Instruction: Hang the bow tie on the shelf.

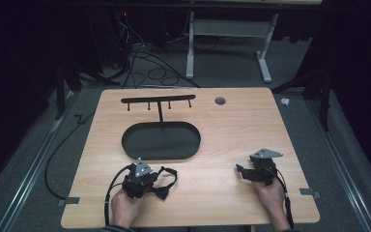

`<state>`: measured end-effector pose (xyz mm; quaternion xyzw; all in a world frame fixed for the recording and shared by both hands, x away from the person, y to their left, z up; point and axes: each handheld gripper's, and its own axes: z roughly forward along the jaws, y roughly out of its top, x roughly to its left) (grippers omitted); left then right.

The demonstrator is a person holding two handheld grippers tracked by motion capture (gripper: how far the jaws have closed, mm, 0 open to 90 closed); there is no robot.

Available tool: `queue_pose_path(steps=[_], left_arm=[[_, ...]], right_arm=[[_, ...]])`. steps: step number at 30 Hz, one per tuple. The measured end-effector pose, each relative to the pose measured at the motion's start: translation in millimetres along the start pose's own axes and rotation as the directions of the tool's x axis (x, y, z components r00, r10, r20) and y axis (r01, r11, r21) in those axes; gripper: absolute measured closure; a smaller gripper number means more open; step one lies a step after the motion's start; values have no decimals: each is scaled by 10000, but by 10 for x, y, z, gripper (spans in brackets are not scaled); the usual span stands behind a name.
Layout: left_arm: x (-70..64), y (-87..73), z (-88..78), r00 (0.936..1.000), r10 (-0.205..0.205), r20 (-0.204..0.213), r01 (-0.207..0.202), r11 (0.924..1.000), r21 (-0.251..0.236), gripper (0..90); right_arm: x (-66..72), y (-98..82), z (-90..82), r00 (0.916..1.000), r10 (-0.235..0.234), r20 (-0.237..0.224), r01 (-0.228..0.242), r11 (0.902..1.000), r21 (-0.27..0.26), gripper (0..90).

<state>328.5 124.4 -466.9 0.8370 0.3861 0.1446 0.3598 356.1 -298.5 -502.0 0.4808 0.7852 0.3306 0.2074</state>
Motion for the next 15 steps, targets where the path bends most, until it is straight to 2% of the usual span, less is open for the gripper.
queue_pose_path(steps=[7,15], left_arm=[[14,37,-79,10000,-6,19,6,9997,-241,882],[46,70,-168,9995,-238,185,250,9973,-694,881]], right_arm=[[0,0,0,10000,2,-1,-2,10000,-3,312],[-1,0,0,10000,-6,-2,6,10000,1,312]])
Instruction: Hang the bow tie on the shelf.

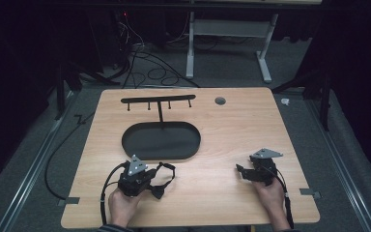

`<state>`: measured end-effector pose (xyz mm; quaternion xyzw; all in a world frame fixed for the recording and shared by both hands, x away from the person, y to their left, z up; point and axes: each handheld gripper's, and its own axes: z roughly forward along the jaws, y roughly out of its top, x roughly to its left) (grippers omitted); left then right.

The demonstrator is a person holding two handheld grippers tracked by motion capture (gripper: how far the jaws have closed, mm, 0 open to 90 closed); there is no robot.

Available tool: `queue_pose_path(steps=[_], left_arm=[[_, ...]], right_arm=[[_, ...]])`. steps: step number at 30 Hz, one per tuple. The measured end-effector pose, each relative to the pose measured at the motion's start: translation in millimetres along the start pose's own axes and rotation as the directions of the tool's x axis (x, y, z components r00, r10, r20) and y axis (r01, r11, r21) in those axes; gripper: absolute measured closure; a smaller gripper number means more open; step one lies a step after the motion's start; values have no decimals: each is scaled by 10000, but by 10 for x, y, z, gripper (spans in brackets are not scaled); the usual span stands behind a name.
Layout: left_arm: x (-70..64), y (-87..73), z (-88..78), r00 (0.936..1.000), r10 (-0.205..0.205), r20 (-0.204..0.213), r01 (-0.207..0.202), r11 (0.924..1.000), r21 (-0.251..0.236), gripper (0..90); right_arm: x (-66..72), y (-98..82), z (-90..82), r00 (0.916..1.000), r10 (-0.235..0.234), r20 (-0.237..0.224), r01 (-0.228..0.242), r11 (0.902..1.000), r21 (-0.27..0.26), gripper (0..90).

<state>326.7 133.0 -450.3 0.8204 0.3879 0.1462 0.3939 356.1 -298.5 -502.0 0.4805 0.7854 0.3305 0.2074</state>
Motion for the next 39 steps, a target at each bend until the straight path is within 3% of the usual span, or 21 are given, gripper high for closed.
queue_pose_path(steps=[20,39], left_arm=[[93,133,-174,9997,-244,-44,240,9968,-769,882],[268,338,-303,9990,-371,-254,336,9915,-1260,882]], right_arm=[[0,0,0,10000,1,1,-1,10000,0,311],[1,0,0,10000,11,-1,-11,10000,-3,311]])
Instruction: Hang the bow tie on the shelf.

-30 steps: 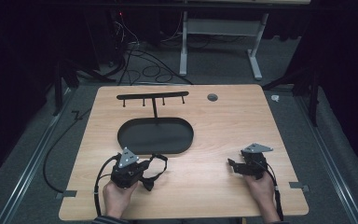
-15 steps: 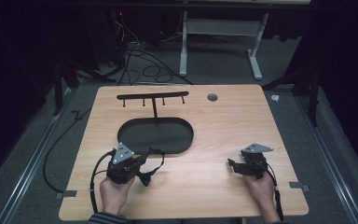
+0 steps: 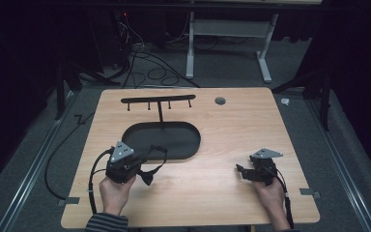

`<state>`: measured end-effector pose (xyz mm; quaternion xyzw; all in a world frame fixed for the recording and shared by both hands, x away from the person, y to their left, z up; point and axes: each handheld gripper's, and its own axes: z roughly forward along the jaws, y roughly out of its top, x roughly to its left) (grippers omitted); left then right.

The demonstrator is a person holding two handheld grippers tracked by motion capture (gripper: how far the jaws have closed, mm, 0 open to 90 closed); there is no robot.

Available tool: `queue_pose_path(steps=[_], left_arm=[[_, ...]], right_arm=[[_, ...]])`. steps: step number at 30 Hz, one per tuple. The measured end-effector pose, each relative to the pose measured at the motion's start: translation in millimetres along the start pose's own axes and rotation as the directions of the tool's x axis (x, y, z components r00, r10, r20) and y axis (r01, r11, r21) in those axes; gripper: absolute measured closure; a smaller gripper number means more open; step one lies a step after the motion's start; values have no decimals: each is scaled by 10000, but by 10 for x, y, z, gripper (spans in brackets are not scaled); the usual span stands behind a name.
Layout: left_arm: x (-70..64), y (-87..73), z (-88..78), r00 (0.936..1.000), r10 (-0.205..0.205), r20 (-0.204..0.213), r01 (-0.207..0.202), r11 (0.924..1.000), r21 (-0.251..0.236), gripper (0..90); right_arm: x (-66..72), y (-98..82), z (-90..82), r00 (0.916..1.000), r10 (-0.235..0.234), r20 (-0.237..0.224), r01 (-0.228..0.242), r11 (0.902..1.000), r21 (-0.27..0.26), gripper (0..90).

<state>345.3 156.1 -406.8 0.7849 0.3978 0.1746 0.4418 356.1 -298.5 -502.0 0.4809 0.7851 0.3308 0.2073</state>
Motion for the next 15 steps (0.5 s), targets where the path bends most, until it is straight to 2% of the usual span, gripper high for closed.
queue_pose_path(steps=[15], left_arm=[[118,167,-23,9999,-91,-143,87,9996,-270,882]], right_arm=[[-1,0,0,10000,6,-4,-6,10000,0,312]])
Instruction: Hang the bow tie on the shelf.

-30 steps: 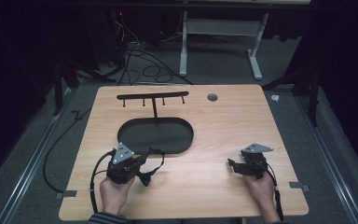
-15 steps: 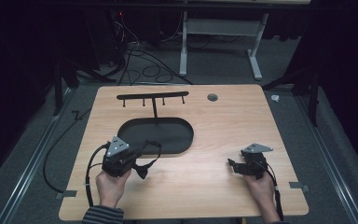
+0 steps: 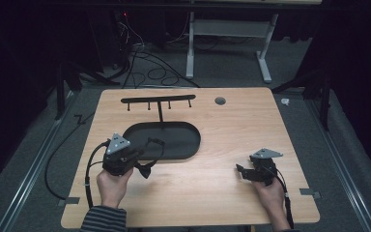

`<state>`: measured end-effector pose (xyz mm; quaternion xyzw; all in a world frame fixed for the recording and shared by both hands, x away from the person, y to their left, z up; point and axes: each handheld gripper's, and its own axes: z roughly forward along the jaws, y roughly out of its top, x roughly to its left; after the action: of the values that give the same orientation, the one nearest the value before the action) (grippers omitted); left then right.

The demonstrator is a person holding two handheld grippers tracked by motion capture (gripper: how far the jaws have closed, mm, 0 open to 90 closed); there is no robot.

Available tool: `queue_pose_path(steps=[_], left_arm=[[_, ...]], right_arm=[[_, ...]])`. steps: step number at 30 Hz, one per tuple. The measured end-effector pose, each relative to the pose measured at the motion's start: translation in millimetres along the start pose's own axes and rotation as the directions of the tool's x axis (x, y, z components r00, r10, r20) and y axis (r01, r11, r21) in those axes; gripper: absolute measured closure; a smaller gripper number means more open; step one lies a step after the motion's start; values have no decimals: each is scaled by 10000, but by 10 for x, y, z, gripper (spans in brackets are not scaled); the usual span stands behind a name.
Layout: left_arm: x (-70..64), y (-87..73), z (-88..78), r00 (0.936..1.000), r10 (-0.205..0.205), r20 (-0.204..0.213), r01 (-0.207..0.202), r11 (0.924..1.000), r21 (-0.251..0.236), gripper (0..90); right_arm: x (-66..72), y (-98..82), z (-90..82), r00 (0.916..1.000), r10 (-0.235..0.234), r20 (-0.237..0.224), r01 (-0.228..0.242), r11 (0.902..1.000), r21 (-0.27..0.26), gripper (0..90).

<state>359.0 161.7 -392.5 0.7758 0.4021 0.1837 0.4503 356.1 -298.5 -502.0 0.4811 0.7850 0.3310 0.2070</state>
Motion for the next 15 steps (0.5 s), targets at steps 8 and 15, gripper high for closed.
queue_pose_path(steps=[8,15], left_arm=[[58,83,-11,10000,-39,-87,38,9999,-119,882],[91,150,0,9999,-37,-97,35,9998,-182,882]], right_arm=[[0,0,0,10000,3,0,-3,10000,-2,312],[0,0,0,10000,4,1,-4,10000,-2,312]])
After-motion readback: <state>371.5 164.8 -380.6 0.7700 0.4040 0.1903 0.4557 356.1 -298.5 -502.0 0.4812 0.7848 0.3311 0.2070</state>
